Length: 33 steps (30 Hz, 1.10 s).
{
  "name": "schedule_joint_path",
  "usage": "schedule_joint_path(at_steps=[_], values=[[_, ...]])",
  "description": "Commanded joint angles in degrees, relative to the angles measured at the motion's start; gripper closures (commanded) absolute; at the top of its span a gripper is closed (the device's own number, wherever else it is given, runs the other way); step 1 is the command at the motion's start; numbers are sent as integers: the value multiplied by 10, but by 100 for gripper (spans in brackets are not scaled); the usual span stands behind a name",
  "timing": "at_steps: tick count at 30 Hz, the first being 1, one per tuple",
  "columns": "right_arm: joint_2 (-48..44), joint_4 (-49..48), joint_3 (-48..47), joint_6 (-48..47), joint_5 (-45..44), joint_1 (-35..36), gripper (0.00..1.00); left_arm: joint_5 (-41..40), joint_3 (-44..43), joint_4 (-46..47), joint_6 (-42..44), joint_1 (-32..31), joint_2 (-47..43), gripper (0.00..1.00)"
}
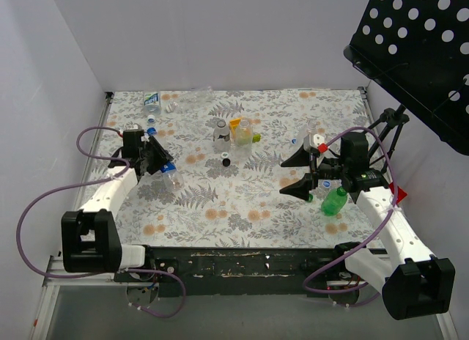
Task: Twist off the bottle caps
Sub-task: Pick up the plastic bottle at the center of the board, then unscrew the bottle cap from the plastic bottle.
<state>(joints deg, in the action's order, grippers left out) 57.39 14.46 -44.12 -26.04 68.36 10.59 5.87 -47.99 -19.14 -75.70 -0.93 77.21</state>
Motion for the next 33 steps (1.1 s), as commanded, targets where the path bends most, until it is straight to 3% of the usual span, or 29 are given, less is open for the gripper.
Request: schedule_joint_path(at_steps=[1, 10, 17, 24, 33], values=[[-9, 7, -13, -7, 10, -2, 2, 88, 26, 59, 125, 0, -85, 83], [13, 148, -80, -106, -3, -2, 2, 217, 23, 65, 228, -3, -184, 88], [37, 289, -162, -208, -29, -2, 2, 300, 4, 77, 288, -44, -239, 89], [22, 298, -193, -208, -45, -1, 2, 362, 4, 72, 372, -132, -292, 89], [18, 278, -221, -137, -68, -1, 2, 422, -9, 35, 408, -189, -290, 90]])
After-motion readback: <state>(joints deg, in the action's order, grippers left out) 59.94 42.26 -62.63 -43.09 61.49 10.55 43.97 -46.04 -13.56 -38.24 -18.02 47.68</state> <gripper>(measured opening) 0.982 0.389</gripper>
